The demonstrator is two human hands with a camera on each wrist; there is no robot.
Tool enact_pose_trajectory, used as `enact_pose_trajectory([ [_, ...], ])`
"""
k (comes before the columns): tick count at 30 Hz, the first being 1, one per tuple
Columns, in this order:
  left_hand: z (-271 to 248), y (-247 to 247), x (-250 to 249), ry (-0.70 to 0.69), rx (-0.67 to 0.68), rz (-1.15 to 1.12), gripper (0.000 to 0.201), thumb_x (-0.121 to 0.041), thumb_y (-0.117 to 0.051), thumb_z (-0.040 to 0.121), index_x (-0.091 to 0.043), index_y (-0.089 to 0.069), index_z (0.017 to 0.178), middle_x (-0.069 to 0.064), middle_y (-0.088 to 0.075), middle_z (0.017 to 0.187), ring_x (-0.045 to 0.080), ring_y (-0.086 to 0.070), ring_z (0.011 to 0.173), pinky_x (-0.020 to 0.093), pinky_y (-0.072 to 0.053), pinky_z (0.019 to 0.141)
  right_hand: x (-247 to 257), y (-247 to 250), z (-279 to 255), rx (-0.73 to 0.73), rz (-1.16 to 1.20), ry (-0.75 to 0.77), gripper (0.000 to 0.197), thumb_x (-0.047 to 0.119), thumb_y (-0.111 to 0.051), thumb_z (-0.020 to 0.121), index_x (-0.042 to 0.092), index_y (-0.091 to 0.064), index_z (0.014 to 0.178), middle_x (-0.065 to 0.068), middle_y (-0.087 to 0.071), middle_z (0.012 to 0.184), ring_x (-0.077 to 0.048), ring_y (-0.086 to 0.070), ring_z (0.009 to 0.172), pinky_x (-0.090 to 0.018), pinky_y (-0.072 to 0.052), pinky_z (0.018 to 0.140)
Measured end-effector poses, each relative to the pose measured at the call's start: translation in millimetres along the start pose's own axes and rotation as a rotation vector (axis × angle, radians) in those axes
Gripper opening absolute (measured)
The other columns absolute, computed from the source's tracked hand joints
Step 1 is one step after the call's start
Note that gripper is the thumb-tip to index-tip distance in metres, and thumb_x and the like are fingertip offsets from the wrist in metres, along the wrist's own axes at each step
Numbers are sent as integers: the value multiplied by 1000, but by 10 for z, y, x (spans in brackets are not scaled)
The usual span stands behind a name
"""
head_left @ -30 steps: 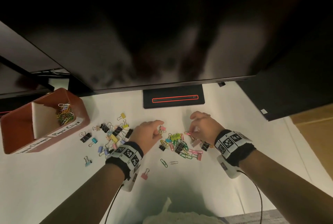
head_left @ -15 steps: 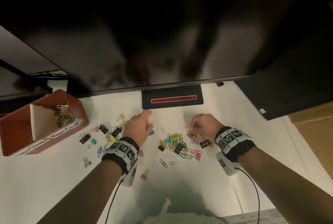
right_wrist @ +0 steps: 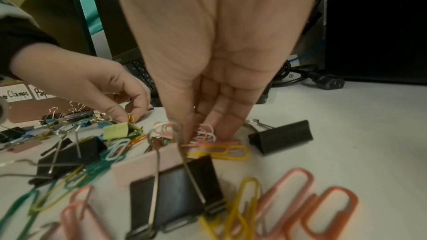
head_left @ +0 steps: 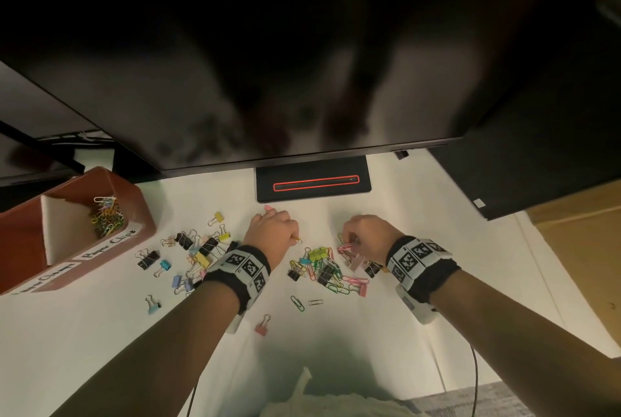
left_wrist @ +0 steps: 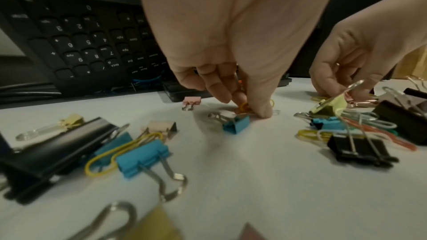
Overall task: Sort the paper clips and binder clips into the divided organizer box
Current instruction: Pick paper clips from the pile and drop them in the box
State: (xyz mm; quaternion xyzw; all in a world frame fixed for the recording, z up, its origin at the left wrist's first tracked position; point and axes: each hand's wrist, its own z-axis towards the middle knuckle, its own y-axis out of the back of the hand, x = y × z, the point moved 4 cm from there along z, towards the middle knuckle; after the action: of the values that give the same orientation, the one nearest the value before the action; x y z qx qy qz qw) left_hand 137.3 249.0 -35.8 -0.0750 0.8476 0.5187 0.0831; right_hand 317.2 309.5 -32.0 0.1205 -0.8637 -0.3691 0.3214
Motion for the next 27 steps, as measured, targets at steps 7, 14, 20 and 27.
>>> enact_pose_trajectory([
  [7,-146,-66,-36,-29,15,-202,19,-19,-48,93,-13,-55,110,3,-61,106,20,-51,103,31,-42,89,26,-24,17,16,42,-67,20,10,-59,84,16,-59,104,-2,-64,99,-18,-58,90,-28,-49,81],
  [14,-344,-162,-78,-123,78,-285,17,-21,-53,90,-13,-64,102,3,-57,100,12,-50,83,23,-43,77,-19,15,56,-9,51,-59,17,14,-64,82,12,-66,99,-5,-59,104,-17,-57,88,-20,-41,76],
  [20,-390,-185,-97,-135,102,-256,20,-22,-55,90,-13,-64,105,2,-56,101,10,-49,82,23,-43,78,12,6,41,3,-7,-30,12,15,-61,84,11,-66,94,-6,-62,100,-18,-54,84,-22,-37,72],
  [27,-437,-186,-61,-142,119,-299,15,-20,-52,91,-13,-61,101,0,-55,93,15,-52,88,22,-41,79,15,0,26,11,-17,-49,13,16,-58,87,13,-67,96,-6,-67,100,-20,-58,89,-25,-41,73],
])
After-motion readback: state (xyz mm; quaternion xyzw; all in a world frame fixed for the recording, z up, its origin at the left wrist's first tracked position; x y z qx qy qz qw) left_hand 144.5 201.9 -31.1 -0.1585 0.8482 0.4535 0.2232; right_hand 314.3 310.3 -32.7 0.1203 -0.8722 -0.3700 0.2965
